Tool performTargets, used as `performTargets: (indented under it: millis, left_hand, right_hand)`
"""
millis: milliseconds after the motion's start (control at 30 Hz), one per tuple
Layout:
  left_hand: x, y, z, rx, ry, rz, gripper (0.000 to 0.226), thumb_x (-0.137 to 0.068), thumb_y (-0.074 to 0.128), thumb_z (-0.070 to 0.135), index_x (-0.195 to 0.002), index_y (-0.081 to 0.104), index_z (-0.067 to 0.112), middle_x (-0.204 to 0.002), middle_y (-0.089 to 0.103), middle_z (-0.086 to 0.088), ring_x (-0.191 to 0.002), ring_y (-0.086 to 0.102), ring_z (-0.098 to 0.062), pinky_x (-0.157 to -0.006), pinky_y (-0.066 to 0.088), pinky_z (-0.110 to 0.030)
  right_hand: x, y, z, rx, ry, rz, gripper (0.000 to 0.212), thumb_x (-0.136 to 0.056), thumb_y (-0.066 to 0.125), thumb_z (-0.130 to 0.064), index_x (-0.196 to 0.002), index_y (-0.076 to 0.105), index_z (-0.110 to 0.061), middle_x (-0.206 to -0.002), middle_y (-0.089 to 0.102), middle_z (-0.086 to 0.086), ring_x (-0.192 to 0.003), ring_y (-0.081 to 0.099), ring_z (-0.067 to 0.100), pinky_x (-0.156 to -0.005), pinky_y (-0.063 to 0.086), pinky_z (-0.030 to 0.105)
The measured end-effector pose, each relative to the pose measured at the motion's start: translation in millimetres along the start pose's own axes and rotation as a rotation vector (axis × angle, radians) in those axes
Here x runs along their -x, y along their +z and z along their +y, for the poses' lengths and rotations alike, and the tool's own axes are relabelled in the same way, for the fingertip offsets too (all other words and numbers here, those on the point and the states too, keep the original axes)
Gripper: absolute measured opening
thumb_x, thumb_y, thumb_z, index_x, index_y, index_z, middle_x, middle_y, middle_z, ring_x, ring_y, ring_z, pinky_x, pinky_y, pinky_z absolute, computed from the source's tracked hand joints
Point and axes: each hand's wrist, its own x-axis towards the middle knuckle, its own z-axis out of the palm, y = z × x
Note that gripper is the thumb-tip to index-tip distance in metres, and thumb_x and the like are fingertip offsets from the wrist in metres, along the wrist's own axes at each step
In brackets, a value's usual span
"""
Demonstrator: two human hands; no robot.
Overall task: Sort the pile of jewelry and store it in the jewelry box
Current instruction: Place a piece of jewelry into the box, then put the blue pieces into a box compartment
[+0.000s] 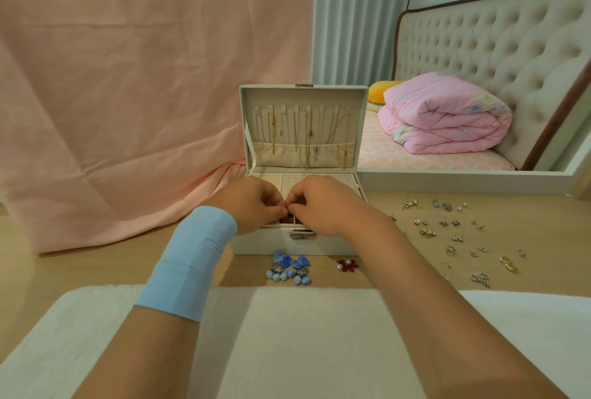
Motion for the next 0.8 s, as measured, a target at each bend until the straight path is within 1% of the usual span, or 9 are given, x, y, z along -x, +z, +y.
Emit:
performTargets:
  millis: [67, 133, 200, 300, 400, 500, 600, 700, 800]
  left_hand:
    - [4, 0, 0, 0.02, 0.006, 0.022, 0.004, -0.089, 0.067, 0.034, -0.092, 0.069, 0.032, -0.087, 0.066, 0.016, -0.075, 0.057, 0.0, -0.069, 0.045, -0.023]
    - [10, 0, 0, 0.039, 0.017, 0.074, 0.008, -0.089, 0.066, 0.036, -0.097, 0.066, 0.034, -0.093, 0.062, 0.018, -0.079, 0.056, 0.002, -0.071, 0.044, -0.024]
    - [19, -1, 0, 0.022, 0.036, 0.176, 0.009, -0.089, 0.066, 0.035, -0.097, 0.063, 0.036, -0.096, 0.057, 0.018, -0.079, 0.055, -0.001, -0.071, 0.044, -0.025]
    - [39, -3, 3, -0.019, 0.054, 0.304, 0.007, -0.088, 0.065, 0.033, -0.088, 0.06, 0.037, -0.089, 0.056, 0.016, -0.074, 0.052, -0.002, -0.065, 0.041, -0.025]
    - [62, 1, 4, -0.06, -0.014, 0.237, 0.004, -0.089, 0.059, 0.036, -0.087, 0.063, 0.037, -0.084, 0.062, 0.017, -0.075, 0.056, -0.003, -0.066, 0.049, -0.028]
    - [76, 10, 3, -0.097, -0.064, 0.144, 0.008, -0.088, 0.06, 0.037, -0.086, 0.067, 0.04, -0.089, 0.068, 0.019, -0.076, 0.059, -0.001, -0.07, 0.052, -0.026]
    - [84, 24, 3, -0.147, -0.089, 0.094, 0.015, -0.088, 0.061, 0.039, -0.098, 0.072, 0.043, -0.096, 0.068, 0.023, -0.078, 0.06, -0.002, -0.07, 0.046, -0.021]
    - [86, 36, 2, -0.173, -0.118, 0.052, 0.02, -0.085, 0.064, 0.049, -0.103, 0.072, 0.046, -0.098, 0.069, 0.021, -0.088, 0.062, -0.006, -0.078, 0.05, -0.025]
    - [86, 44, 1, -0.169, -0.09, 0.02, 0.024, -0.082, 0.066, 0.054, -0.103, 0.073, 0.044, -0.103, 0.065, 0.018, -0.094, 0.061, -0.008, -0.084, 0.051, -0.03]
  right_hand:
    - [2, 2, -4, 0.05, -0.007, 0.076, 0.019, -0.098, 0.058, -0.028, -0.106, 0.074, -0.031, -0.1, 0.064, -0.009, -0.091, 0.062, 0.015, -0.073, 0.05, 0.032]
    - [5, 4, -7, 0.076, -0.027, 0.15, 0.021, -0.099, 0.056, -0.029, -0.116, 0.07, -0.031, -0.111, 0.057, -0.005, -0.098, 0.059, 0.017, -0.075, 0.044, 0.031]
    - [11, 3, -11, 0.068, -0.062, 0.19, 0.025, -0.1, 0.056, -0.028, -0.123, 0.066, -0.03, -0.119, 0.056, -0.005, -0.104, 0.059, 0.017, -0.08, 0.046, 0.032]
    - [25, -2, -19, 0.051, -0.108, 0.212, 0.024, -0.099, 0.056, -0.027, -0.12, 0.066, -0.03, -0.114, 0.062, -0.007, -0.103, 0.059, 0.015, -0.082, 0.048, 0.032]
    - [42, -7, -28, 0.038, -0.129, 0.147, 0.021, -0.097, 0.057, -0.028, -0.109, 0.073, -0.034, -0.103, 0.071, -0.012, -0.096, 0.063, 0.012, -0.081, 0.053, 0.034]
    - [56, -9, -32, 0.091, -0.117, 0.058, 0.02, -0.095, 0.061, -0.027, -0.105, 0.076, -0.035, -0.101, 0.072, -0.014, -0.093, 0.064, 0.012, -0.078, 0.055, 0.033]
    - [67, 1, -35, 0.207, -0.125, -0.01, 0.025, -0.093, 0.063, -0.021, -0.108, 0.076, -0.035, -0.102, 0.071, -0.007, -0.092, 0.065, 0.019, -0.073, 0.051, 0.032]
    - [73, 18, -35, 0.307, -0.142, -0.015, 0.026, -0.092, 0.062, -0.014, -0.107, 0.076, -0.029, -0.099, 0.071, 0.002, -0.091, 0.065, 0.025, -0.07, 0.045, 0.031]
    - [77, 26, -30, 0.299, -0.136, -0.006, 0.023, -0.092, 0.06, -0.016, -0.106, 0.075, -0.026, -0.099, 0.07, 0.003, -0.092, 0.064, 0.026, -0.068, 0.043, 0.032]
